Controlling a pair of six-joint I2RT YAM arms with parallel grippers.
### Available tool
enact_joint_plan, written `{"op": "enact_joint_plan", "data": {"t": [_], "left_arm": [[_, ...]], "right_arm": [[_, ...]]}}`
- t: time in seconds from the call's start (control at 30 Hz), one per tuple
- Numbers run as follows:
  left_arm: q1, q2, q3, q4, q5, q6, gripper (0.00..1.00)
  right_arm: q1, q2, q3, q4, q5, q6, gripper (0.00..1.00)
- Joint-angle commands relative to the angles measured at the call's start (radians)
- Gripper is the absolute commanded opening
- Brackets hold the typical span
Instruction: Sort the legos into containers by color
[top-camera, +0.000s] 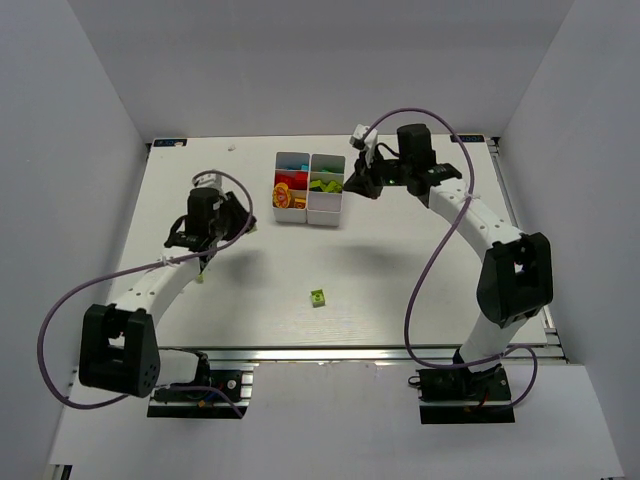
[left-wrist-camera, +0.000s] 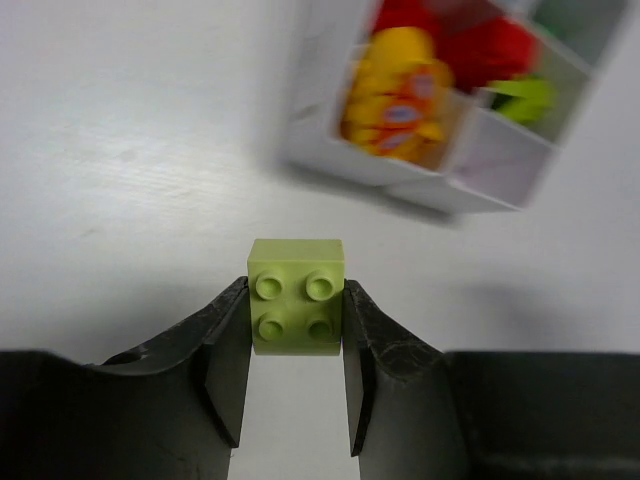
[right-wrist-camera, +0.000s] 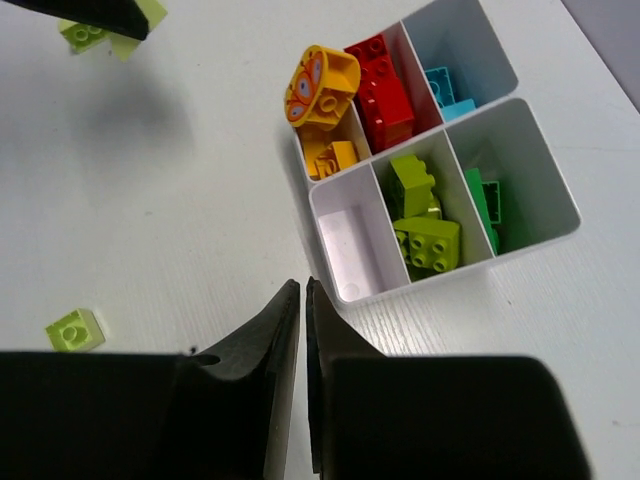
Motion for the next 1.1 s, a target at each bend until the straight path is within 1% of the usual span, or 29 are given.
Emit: {"op": "enact_joint_plan", "data": {"t": [0.0, 0.07, 0.1, 0.13, 0.2, 0.23, 0.27, 0.3, 0.33, 0.37, 0.43, 0.47, 0.53, 0.57, 0.63, 0.67, 0.83, 0.97, 1.07], "left_arm": [[-0.076, -0.033, 0.034, 0.215, 0.202, 0.058, 0.14], [-0.108, 0.008, 0.068, 0.256, 0.249, 0.095, 0.16], [-0.136, 0.028, 0.098, 0.278, 0.311, 0.11, 0.16], [-0.15, 0.048, 0.115, 0.293, 0.342, 0.127, 0.16], [-0.191, 0.103, 0.147, 0.315, 0.391, 0.225, 0.17], [-0.202, 0.12, 0.182, 0.32, 0.442, 0.265, 0.17], [-0.214, 0.154, 0.201, 0.324, 0.476, 0.337, 0.18], [-0.219, 0.172, 0.222, 0.315, 0.5, 0.368, 0.2], [-0.223, 0.194, 0.282, 0.298, 0.519, 0.401, 0.21], [-0.233, 0.214, 0.316, 0.248, 0.534, 0.487, 0.22], [-0.245, 0.272, 0.408, 0.196, 0.548, 0.579, 0.25], [-0.253, 0.289, 0.43, 0.165, 0.554, 0.683, 0.25], [-0.257, 0.33, 0.456, 0.165, 0.562, 0.76, 0.31], [-0.259, 0.343, 0.473, 0.133, 0.566, 0.825, 0.33], [-0.259, 0.382, 0.488, 0.122, 0.568, 0.885, 0.38], [-0.259, 0.393, 0.497, 0.123, 0.565, 0.917, 0.38], [-0.262, 0.471, 0.532, 0.151, 0.557, 0.949, 0.38], [-0.265, 0.547, 0.575, 0.189, 0.553, 0.948, 0.38], [-0.269, 0.573, 0.586, 0.218, 0.531, 0.936, 0.39]], "right_arm": [[-0.025, -0.053, -0.018, 0.053, 0.003, 0.055, 0.12], [-0.033, -0.058, -0.028, 0.061, 0.008, 0.06, 0.12], [-0.034, -0.064, -0.032, 0.067, 0.009, 0.063, 0.12], [-0.037, -0.067, -0.035, 0.07, 0.009, 0.063, 0.12], [-0.039, -0.076, -0.046, 0.073, 0.012, 0.062, 0.15], [-0.043, -0.078, -0.049, 0.073, 0.011, 0.062, 0.15], [-0.043, -0.081, -0.057, 0.075, 0.011, 0.06, 0.15], [-0.045, -0.087, -0.061, 0.075, 0.009, 0.06, 0.15], [-0.049, -0.091, -0.064, 0.075, 0.008, 0.055, 0.16], [-0.054, -0.095, -0.069, 0.075, 0.006, 0.052, 0.16], [-0.06, -0.105, -0.086, 0.078, 0.006, 0.051, 0.16], [-0.063, -0.111, -0.091, 0.08, 0.005, 0.051, 0.16], [-0.069, -0.119, -0.104, 0.081, 0.006, 0.051, 0.16], [-0.072, -0.127, -0.109, 0.083, 0.006, 0.051, 0.16], [-0.079, -0.134, -0.121, 0.086, 0.008, 0.048, 0.16], [-0.082, -0.137, -0.123, 0.086, 0.006, 0.048, 0.17], [-0.095, -0.153, -0.137, 0.083, 0.006, 0.042, 0.17], [-0.099, -0.159, -0.143, 0.078, 0.002, 0.037, 0.18], [-0.1, -0.164, -0.147, 0.076, 0.0, 0.034, 0.18]]}}
